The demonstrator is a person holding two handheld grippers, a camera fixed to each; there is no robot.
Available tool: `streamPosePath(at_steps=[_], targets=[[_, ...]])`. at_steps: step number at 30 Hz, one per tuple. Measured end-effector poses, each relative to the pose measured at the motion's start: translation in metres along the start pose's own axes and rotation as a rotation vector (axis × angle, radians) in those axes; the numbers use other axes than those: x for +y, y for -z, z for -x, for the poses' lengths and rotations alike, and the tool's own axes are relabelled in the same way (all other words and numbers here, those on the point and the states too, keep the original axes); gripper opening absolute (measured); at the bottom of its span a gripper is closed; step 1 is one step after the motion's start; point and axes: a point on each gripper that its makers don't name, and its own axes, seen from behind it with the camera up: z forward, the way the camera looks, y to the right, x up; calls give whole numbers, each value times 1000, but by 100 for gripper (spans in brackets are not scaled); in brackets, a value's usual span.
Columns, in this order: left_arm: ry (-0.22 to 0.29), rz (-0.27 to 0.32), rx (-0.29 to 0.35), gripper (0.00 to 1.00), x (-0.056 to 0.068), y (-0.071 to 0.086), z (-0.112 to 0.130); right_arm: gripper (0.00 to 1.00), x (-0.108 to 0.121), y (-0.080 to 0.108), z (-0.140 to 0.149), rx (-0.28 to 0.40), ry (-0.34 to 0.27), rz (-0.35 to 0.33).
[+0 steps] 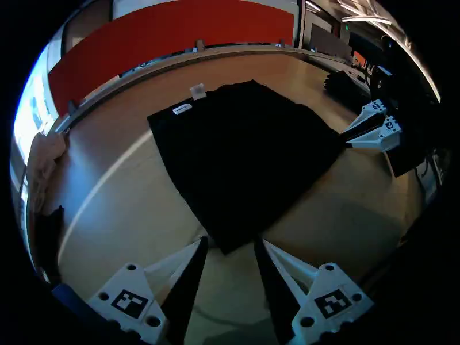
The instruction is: Fold towel
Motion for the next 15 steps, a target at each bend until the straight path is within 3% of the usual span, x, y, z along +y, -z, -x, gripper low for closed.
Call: streamPosePath(at_steps=[5,11,15], targets=[[7,-5,-6,45,-1,0,0,19,-1,0,0,-1,-5,0],[12,-16,-10,23,-2,1,0,16,-2,0,0,-5,-8,1],[16,-28,-9,17,-2,1,0,14,-2,0,0,-9,-5,6]])
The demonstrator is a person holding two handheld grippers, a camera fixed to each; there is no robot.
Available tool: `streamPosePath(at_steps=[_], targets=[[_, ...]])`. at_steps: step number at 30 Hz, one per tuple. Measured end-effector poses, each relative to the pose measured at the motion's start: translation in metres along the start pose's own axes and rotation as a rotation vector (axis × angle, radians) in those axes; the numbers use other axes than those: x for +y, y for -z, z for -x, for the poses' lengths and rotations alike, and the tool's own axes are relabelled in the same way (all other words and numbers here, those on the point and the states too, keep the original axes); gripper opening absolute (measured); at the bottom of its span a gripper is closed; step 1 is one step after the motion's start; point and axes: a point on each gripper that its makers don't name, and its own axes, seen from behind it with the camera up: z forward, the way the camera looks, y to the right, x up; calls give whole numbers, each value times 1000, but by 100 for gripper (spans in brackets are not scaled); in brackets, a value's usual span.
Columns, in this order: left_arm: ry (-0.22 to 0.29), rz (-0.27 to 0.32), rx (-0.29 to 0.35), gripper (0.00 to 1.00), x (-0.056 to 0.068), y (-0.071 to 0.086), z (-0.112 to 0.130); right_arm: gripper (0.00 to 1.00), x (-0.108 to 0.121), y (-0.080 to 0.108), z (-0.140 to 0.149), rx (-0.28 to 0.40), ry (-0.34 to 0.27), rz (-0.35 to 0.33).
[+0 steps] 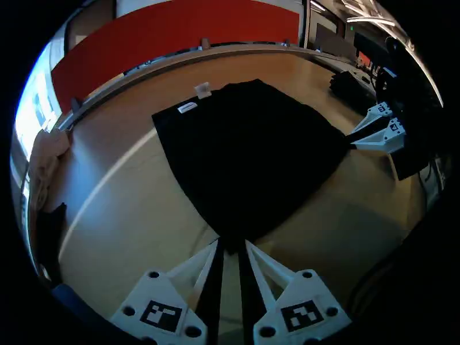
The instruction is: Fold towel
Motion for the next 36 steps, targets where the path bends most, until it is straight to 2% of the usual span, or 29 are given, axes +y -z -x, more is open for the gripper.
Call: streamPosePath(at_steps=[9,17,26,36], targets=[[22,-3,3,14,2,1,-1,14,2,2,-5,7,-15,14],[43,4,6,14,4,8,-6,14,4,12,-16,22,-3,12],[91,7,28,14,2,29,-19,14,0,32,-29,32,12,8],[137,0,55,14,2,64,-35,14,-12,61,-41,41,10,-2]])
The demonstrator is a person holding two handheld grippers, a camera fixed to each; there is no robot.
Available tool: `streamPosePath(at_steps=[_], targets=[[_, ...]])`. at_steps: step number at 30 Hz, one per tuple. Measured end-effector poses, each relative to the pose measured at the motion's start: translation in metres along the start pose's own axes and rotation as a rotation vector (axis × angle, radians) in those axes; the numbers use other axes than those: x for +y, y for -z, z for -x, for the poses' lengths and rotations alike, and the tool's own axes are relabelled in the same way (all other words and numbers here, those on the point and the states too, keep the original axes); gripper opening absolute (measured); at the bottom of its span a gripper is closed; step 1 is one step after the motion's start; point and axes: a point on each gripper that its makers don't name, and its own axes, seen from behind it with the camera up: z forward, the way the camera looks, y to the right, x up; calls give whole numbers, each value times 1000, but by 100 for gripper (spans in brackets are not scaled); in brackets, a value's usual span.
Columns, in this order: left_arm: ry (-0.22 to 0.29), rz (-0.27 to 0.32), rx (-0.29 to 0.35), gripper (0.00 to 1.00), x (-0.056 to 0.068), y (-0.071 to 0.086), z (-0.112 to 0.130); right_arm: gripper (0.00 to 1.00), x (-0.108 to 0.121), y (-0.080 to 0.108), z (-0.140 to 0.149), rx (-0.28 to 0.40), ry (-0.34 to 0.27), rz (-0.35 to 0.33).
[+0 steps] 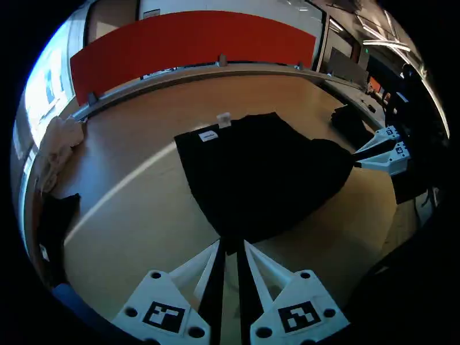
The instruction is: Fold towel
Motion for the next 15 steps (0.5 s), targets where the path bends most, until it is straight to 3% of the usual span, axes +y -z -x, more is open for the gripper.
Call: streamPosePath(at_steps=[15], targets=[[45,8,16,13,10,43,-12,14,-15,45,-26,18,18,-16]])
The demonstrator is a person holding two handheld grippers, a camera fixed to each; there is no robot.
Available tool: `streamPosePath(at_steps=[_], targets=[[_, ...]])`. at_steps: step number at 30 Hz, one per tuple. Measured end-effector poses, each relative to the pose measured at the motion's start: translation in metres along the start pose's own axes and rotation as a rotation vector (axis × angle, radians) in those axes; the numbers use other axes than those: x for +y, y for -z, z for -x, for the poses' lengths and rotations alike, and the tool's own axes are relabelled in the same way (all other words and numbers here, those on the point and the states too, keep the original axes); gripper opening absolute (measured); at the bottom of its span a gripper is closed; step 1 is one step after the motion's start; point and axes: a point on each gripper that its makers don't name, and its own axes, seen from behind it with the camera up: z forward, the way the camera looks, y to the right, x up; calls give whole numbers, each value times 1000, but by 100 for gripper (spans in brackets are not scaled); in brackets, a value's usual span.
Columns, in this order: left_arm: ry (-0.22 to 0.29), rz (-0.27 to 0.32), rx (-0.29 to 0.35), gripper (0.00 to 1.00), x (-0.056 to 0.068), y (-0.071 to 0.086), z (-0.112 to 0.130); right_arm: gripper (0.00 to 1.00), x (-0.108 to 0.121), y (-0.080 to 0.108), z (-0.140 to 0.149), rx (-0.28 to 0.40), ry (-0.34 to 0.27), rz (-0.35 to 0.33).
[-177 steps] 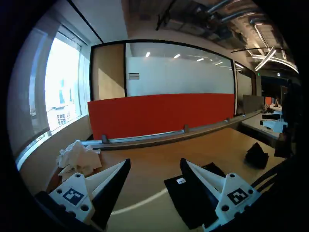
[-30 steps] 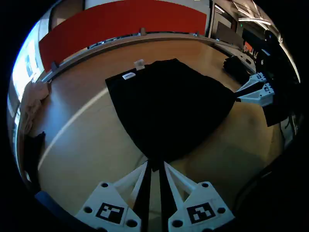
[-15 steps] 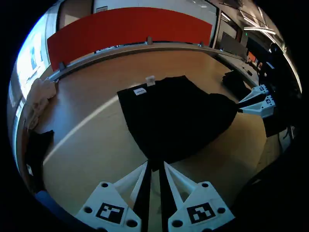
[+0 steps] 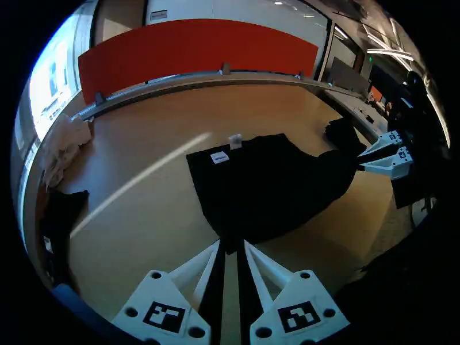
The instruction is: Fold towel
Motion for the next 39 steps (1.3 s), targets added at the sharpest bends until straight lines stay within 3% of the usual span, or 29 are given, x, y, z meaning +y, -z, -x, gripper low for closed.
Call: streamPosePath(at_steps=[9,21,29,39], targets=[[20,12,3,13,5,16,-1,13,-8,16,-5,-9,-3,-16],[23,13,6,13,2,15,-4,13,-8,14,-4,-19,3,-18],[29,15,13,13,-1,7,-13,13,1,6,-8,-23,1,-8],[20,5,35,13,-11,-17,-36,13,25,-16,-16,-26,-15,16]])
